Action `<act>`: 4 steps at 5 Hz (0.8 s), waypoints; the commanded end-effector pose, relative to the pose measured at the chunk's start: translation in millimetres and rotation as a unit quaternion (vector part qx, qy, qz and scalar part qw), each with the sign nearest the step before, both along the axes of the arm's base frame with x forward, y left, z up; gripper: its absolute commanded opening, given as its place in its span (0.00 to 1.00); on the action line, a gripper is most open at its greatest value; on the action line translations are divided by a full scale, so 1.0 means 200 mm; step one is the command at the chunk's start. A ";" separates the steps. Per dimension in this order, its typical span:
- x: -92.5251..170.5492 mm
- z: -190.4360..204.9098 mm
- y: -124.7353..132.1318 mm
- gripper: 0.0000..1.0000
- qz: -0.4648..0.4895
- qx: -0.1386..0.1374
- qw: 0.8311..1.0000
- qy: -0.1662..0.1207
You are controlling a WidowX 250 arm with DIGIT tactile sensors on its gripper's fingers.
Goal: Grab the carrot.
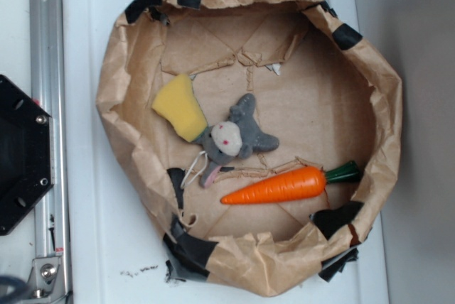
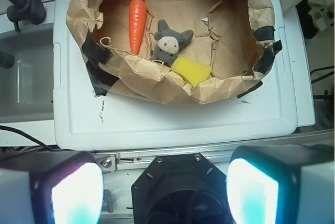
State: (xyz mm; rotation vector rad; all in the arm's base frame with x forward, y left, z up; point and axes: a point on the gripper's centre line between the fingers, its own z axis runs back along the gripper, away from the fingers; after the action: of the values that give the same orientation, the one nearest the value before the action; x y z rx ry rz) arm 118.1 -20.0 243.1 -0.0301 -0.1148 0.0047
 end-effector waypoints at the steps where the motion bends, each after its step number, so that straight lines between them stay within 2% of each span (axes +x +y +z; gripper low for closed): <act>1: 0.00 0.00 0.00 1.00 0.000 0.000 1.000 0.000; 2: 0.25 -0.25 0.12 1.00 0.002 0.023 0.998 -0.064; 3: 0.52 -0.44 0.18 1.00 -0.079 0.099 0.989 -0.074; 4: 0.76 -0.54 0.19 1.00 -0.084 0.058 0.992 -0.076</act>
State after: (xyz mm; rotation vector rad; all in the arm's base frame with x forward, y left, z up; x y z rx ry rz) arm 261.6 9.1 117.1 0.0625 -0.2069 -0.1951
